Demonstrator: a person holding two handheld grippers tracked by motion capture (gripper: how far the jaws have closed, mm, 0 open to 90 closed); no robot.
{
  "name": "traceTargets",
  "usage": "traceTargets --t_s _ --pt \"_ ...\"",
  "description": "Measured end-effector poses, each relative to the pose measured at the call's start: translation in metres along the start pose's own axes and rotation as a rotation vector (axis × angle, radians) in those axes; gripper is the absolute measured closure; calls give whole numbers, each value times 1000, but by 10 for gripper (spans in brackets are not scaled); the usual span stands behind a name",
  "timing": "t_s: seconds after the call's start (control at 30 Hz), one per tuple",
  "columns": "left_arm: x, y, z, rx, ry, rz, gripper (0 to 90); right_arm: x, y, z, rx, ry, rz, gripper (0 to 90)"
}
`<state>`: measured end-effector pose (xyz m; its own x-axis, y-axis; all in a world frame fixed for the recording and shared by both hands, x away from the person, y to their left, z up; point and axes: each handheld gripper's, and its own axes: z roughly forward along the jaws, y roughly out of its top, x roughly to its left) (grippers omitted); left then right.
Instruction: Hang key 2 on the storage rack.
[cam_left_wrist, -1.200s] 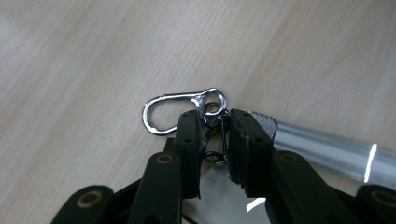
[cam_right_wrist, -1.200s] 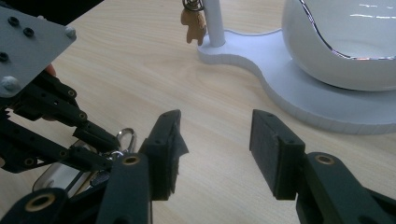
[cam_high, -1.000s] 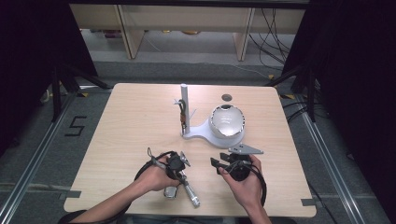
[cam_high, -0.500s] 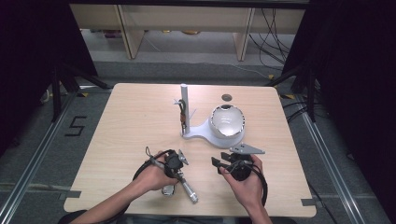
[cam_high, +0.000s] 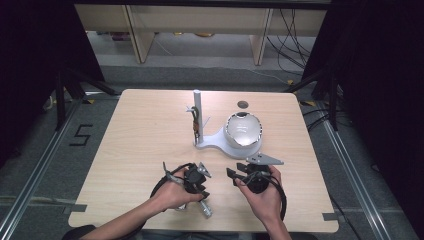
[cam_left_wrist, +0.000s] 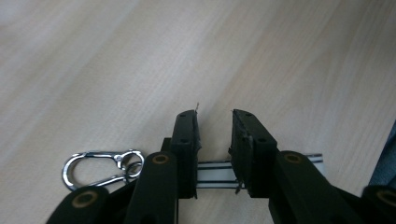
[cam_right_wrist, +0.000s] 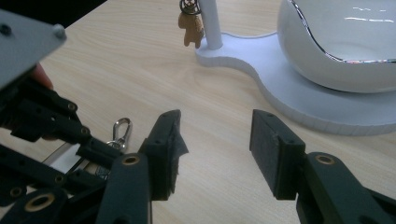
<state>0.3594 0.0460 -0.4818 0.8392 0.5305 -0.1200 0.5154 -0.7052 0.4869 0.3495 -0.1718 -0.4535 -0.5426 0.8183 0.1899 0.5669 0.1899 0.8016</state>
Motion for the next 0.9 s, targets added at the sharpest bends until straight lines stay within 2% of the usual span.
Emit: traceTargets --t_s 0.07,0.1,0.13,0.17,0.2,0.23,0.33,0.4,0.5,0.57,0.67,0.8,0.83,0.9 --pt "0 -2 2 22 -2 21 720 2 0 -1 5 3 27 536" --pt "1 -3 1 56 3 43 724 1 0 0 3 3 18 536" --pt "0 -4 0 70 9 55 726 0 0 0 -2 2 -1 536" --pt "0 -5 0 83 11 70 726 0 0 0 -2 3 0 536" --pt "-1 -6 0 88 8 61 726 0 0 0 -1 2 -1 536" --pt "0 -7 -1 93 12 78 727 1 0 -1 5 2 18 536" --pt "-1 -12 -5 125 13 78 729 2 0 -2 7 -1 26 536" --pt "0 -16 -8 132 12 75 730 0 0 -1 0 2 3 536" --pt "2 -23 -13 139 37 71 730 1 0 -1 1 4 3 536" --pt "4 -27 -17 148 38 69 729 1 0 -1 1 6 4 536" --pt "10 -31 -26 144 55 57 723 2 0 -1 2 8 17 536" --pt "19 -37 -34 143 105 41 705 2 0 -1 -2 3 11 536" --pt "20 -39 -35 143 103 18 700 2 1 -2 3 0 9 535" --pt "24 -42 -37 149 109 2 695 2 1 -2 1 1 10 536"
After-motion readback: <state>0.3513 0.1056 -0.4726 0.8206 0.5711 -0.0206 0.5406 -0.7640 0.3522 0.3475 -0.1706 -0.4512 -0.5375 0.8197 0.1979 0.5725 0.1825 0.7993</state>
